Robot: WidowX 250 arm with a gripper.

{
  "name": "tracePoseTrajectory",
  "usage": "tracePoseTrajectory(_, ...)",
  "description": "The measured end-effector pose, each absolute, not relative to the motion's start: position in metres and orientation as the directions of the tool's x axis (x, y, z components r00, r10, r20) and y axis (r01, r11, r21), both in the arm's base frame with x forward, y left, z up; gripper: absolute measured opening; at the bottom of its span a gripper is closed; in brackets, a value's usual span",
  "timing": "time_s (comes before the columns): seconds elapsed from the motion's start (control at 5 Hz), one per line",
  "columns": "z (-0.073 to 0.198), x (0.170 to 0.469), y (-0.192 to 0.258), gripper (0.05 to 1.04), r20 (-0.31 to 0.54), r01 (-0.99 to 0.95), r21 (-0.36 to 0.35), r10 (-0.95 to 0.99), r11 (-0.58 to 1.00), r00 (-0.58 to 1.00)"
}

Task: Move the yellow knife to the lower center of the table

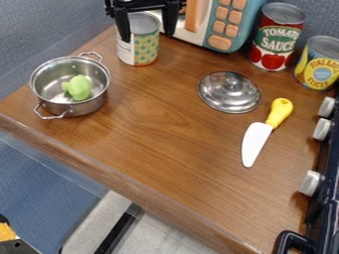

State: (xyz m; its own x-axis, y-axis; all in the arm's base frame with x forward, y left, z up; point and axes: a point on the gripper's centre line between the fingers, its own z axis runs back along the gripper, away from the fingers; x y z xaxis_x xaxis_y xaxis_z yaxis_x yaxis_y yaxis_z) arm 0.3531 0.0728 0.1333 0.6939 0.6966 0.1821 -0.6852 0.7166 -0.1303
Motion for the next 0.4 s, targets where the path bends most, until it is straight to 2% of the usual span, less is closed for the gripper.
tracePoseTrajectory(0.2,0.122,0.353,0.072,1.001,0.156,-0.687,-0.113,0.696,0.718,0.701)
tracePoseTrajectory(0.4,0.12,0.356,0.043,1.001,0.145,-0.622,-0.114,0.633,0.774,0.761)
